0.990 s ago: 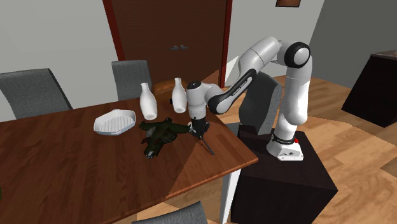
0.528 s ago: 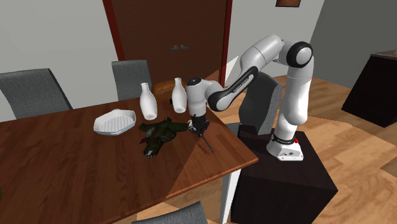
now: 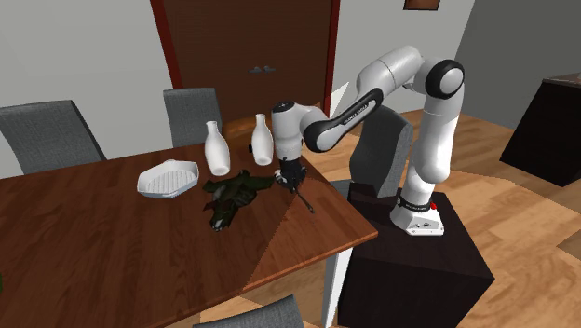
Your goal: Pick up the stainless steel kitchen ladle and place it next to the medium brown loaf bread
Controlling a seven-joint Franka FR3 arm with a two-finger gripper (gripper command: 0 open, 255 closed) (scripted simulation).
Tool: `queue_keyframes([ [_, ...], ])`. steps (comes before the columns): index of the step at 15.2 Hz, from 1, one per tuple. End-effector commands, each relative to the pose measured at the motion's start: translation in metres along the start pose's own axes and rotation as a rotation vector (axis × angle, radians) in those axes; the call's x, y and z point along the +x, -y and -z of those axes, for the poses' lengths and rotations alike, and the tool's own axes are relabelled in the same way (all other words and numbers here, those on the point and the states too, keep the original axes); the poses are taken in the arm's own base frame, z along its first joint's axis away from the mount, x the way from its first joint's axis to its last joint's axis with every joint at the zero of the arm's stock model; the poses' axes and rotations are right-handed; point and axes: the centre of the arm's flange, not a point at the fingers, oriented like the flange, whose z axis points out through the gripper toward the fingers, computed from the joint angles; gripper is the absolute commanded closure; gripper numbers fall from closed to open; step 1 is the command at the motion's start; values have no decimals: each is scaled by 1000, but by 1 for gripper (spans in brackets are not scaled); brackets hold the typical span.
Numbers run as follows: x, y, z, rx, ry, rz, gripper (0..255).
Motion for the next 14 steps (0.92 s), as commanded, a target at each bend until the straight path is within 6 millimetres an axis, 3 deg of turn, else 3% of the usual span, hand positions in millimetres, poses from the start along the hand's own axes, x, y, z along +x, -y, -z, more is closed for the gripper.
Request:
queue_keyframes([
  [1,0,-2,11,1,-1,0,255],
  [14,2,-10,79,1,-1,0,255],
])
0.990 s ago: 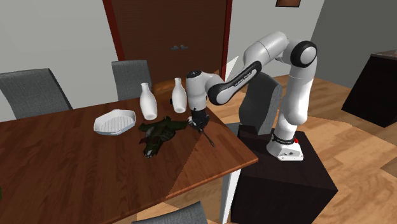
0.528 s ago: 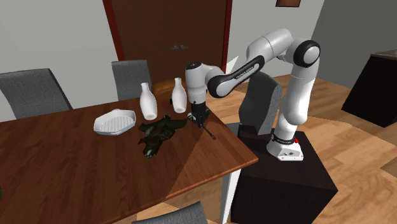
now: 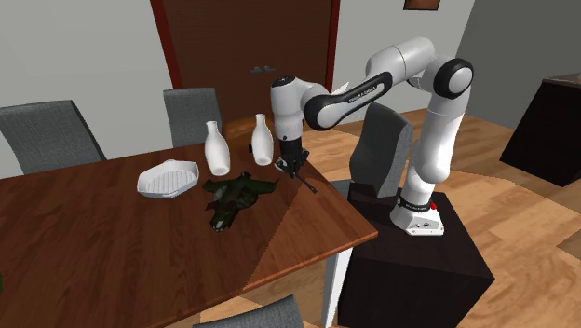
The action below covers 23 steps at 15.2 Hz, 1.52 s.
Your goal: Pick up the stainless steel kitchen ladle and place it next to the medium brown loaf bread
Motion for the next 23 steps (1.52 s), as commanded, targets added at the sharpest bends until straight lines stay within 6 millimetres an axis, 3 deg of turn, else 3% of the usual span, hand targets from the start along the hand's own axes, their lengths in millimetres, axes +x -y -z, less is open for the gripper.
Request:
queue_keyframes([
  [1,0,-1,12,0,0,0,255],
  [17,2,-11,94,0,0,0,255],
  [23,77,-37,89,0,0,0,255],
])
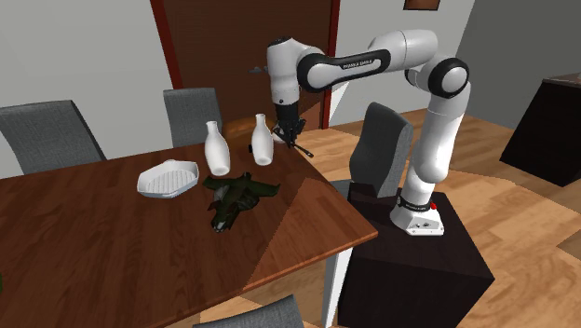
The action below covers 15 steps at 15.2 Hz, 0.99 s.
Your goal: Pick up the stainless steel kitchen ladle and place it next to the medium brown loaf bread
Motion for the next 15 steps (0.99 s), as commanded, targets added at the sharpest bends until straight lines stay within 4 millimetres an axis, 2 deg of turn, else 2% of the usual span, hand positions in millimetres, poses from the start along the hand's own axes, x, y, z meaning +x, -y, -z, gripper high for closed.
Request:
queue_keyframes([
  [1,25,-10,-1,0,0,1,255],
  [15,199,-72,-13,0,0,1,255],
])
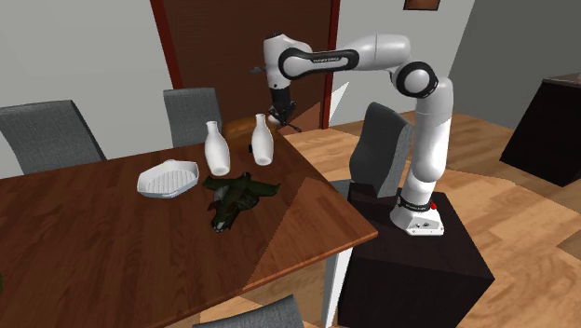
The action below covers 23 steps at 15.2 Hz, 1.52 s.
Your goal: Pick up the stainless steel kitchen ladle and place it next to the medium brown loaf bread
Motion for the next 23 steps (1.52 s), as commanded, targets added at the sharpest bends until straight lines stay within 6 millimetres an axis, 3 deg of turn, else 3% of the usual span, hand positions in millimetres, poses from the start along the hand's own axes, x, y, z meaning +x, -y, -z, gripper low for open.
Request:
queue_keyframes([
  [1,27,-10,-2,0,0,0,255],
  [3,43,-15,-3,0,0,0,255],
  [23,41,-3,-108,0,0,0,255],
])
